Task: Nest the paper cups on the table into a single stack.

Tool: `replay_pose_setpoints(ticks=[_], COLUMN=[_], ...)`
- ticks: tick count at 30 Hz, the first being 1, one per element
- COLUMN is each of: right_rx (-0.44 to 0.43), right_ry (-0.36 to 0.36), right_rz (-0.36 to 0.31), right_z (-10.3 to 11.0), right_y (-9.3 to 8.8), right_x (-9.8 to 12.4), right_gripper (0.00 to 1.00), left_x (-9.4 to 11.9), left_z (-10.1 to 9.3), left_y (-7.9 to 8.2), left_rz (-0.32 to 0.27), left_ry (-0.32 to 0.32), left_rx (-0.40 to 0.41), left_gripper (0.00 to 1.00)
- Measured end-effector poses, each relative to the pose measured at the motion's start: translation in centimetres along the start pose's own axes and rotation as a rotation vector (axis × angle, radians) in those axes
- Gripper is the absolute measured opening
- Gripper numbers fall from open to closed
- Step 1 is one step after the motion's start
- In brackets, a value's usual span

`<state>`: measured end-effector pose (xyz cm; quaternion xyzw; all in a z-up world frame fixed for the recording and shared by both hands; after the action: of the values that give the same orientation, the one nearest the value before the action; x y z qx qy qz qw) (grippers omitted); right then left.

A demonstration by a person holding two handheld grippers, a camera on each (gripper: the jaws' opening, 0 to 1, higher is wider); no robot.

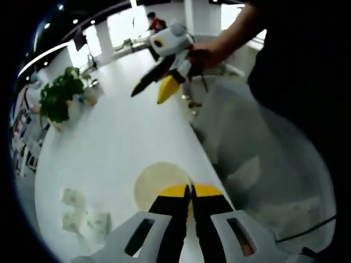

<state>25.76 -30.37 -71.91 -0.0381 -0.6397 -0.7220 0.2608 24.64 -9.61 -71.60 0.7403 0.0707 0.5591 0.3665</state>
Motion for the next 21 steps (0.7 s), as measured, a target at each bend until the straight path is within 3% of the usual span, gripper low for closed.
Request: replay_pose_setpoints(ticks=[15, 21], right_rx=[-0.004, -0.016], right_ry=[-0.003, -0.008], right_rz=[0.006, 0.005], right_z=[-0.5, -0.9], right_y=[-0.2, -0.3], right_x=[0.1, 0.2], right_gripper=[0.88, 0.87], left_x=[-1.1, -1.4], left_z=[0.4, 0.4], left_y=[-1.2, -1.0], left_rz=[0.041, 0.02], left_ry=[-0.013, -0.021], left_rx=[0.028, 0.051], left_gripper=[0.01, 0.05])
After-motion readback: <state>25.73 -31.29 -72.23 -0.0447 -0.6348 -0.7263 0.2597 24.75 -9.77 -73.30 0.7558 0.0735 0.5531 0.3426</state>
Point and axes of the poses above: the point that each gripper's makers call its tool centre point, and the gripper's own axes: x roughly backward along the fingers, z roughly to its left, y roughly out of its top, the point moved 3 cm from there along x, roughly backward along the fingers, and after that the axes turned 11 degrees about -y, right-handed, at the moved point
